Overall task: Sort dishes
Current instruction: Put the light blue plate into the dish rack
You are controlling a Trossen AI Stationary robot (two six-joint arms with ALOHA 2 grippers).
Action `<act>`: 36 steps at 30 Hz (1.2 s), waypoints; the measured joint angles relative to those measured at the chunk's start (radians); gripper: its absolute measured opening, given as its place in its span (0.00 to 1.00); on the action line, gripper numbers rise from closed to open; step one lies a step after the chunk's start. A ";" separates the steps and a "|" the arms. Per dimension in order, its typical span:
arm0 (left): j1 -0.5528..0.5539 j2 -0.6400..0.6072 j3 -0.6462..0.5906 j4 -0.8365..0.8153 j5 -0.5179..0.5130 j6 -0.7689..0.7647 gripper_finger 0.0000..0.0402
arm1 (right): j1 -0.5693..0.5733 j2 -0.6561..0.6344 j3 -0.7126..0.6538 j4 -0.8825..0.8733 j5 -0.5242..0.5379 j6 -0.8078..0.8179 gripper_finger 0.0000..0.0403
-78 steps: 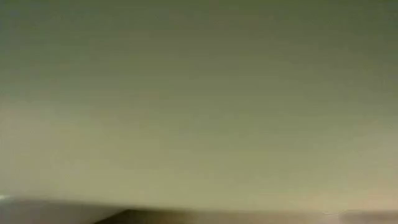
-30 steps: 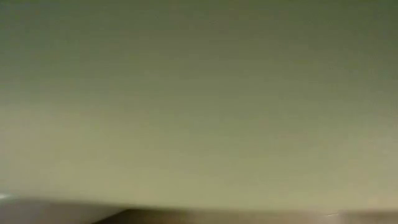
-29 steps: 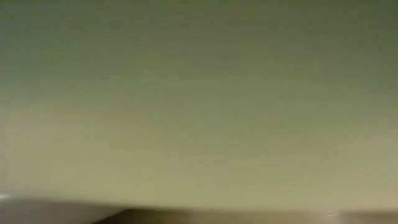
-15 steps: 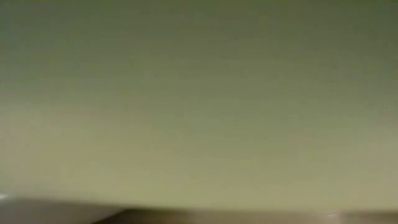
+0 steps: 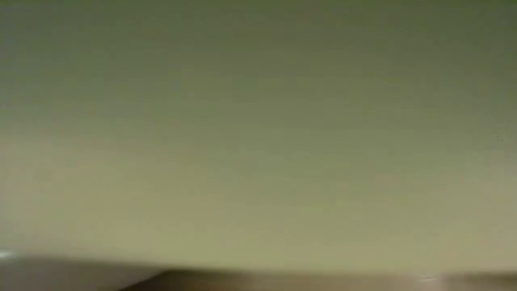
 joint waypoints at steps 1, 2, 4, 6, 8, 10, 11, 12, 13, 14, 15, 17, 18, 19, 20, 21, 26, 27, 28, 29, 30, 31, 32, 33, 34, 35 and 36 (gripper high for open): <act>0.000 0.000 0.000 0.012 0.000 0.000 0.00 | 0.031 0.046 0.000 0.017 0.000 0.019 0.00; 0.000 0.000 0.000 0.025 0.003 0.000 0.00 | 0.058 0.090 0.000 0.034 0.001 0.040 0.00; 0.000 0.000 0.000 0.057 0.021 0.000 0.00 | 0.112 0.175 0.000 0.066 0.003 0.092 0.00; 0.000 0.000 0.000 0.088 0.029 0.000 0.00 | 0.157 0.247 0.000 0.146 0.005 0.152 0.00; 0.000 0.000 0.000 0.111 0.029 0.000 0.00 | 0.193 0.313 0.000 0.258 0.015 0.202 0.00; 0.000 0.000 0.000 0.132 0.029 0.000 0.00 | 0.216 0.371 0.000 0.375 0.033 0.247 0.00; 0.000 0.000 0.000 0.145 0.030 -0.001 0.00 | 0.222 0.399 0.000 0.434 0.033 0.270 0.00; 0.000 0.000 0.000 0.159 0.030 0.000 0.00 | 0.226 0.423 0.001 0.493 0.035 0.294 0.00; 0.000 0.000 0.000 0.176 0.033 0.000 0.00 | 0.230 0.445 0.001 0.545 0.036 0.320 0.00; 0.000 0.000 0.000 0.193 0.041 0.000 0.00 | 0.233 0.467 0.001 0.595 0.037 0.347 0.00; 0.000 0.000 0.001 0.206 0.054 0.000 0.00 | 0.234 0.488 0.001 0.647 0.045 0.372 0.00; 0.000 0.000 0.001 0.228 0.082 0.000 0.00 | 0.231 0.526 0.001 0.740 0.096 0.414 0.00; 0.000 0.000 0.001 0.233 0.097 0.000 0.00 | 0.228 0.542 0.001 0.774 0.120 0.429 0.00; 0.000 0.000 0.001 0.232 0.113 -0.001 0.00 | 0.226 0.557 0.001 0.798 0.135 0.443 0.00; 0.000 0.000 0.001 0.232 0.132 -0.001 0.00 | 0.223 0.572 0.001 0.815 0.137 0.462 0.00; 0.000 0.000 0.001 0.232 0.155 -0.003 0.00 | 0.219 0.586 0.001 0.826 0.119 0.482 0.00; 0.000 0.000 0.001 0.232 0.266 -0.026 0.00 | 0.225 0.601 0.049 0.714 0.101 0.522 0.00; 0.000 0.000 0.001 0.231 0.273 -0.026 0.00 | 0.233 0.601 0.080 0.650 0.122 0.508 0.01; 0.000 0.000 0.001 0.231 0.281 -0.026 0.00 | 0.242 0.600 0.118 0.564 0.140 0.490 0.02; 0.000 0.000 0.001 0.232 0.290 -0.026 0.00 | 0.251 0.600 0.160 0.460 0.160 0.469 0.03; 0.000 0.000 0.001 0.232 0.297 -0.026 0.00 | 0.260 0.601 0.209 0.341 0.182 0.440 0.05; 0.000 0.000 0.001 0.232 0.302 -0.026 0.00 | 0.269 0.605 0.260 0.225 0.213 0.411 0.07; 0.000 0.000 0.001 0.232 0.305 -0.026 0.00 | 0.277 0.609 0.310 0.107 0.249 0.383 0.09; 0.000 0.000 0.001 0.232 0.310 -0.026 0.00 | 0.285 0.614 0.356 0.008 0.289 0.359 0.12; 0.000 0.000 0.001 0.232 0.313 -0.026 0.00 | 0.291 0.621 0.401 -0.078 0.326 0.340 0.16; 0.000 0.000 0.001 0.233 0.315 -0.026 0.00 | 0.301 0.624 0.442 -0.140 0.364 0.317 0.20; 0.000 0.000 0.001 0.232 0.317 -0.026 0.00 | 0.311 0.625 0.475 -0.182 0.404 0.297 0.24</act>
